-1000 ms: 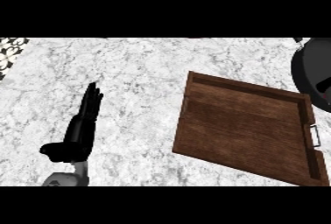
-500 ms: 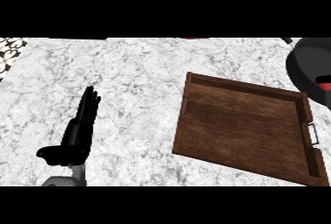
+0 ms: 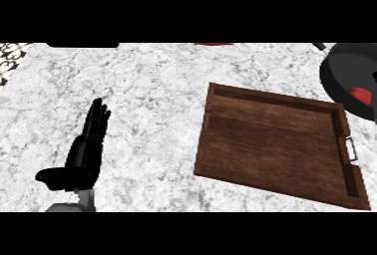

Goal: Pick the bell pepper from the tray and place it in the pot

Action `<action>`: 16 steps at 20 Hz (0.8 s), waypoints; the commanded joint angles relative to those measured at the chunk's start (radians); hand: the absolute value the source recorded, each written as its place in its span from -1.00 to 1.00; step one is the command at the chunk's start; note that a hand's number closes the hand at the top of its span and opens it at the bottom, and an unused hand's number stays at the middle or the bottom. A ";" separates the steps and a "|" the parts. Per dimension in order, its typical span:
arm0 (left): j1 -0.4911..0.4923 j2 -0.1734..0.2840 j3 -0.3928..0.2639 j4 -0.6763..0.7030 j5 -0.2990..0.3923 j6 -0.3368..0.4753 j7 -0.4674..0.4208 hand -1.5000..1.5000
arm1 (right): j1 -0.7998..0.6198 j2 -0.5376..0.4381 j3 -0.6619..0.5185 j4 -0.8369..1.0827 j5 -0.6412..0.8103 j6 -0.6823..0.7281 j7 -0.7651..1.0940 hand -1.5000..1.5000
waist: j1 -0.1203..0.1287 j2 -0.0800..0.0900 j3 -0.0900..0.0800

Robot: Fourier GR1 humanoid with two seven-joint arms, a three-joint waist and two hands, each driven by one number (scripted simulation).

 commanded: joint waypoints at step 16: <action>0.038 -0.015 0.013 -0.075 -0.034 0.013 0.049 0.00 | 0.464 0.139 0.165 -0.575 -0.403 -0.004 -0.165 -1.00 | -0.019 -0.007 -0.003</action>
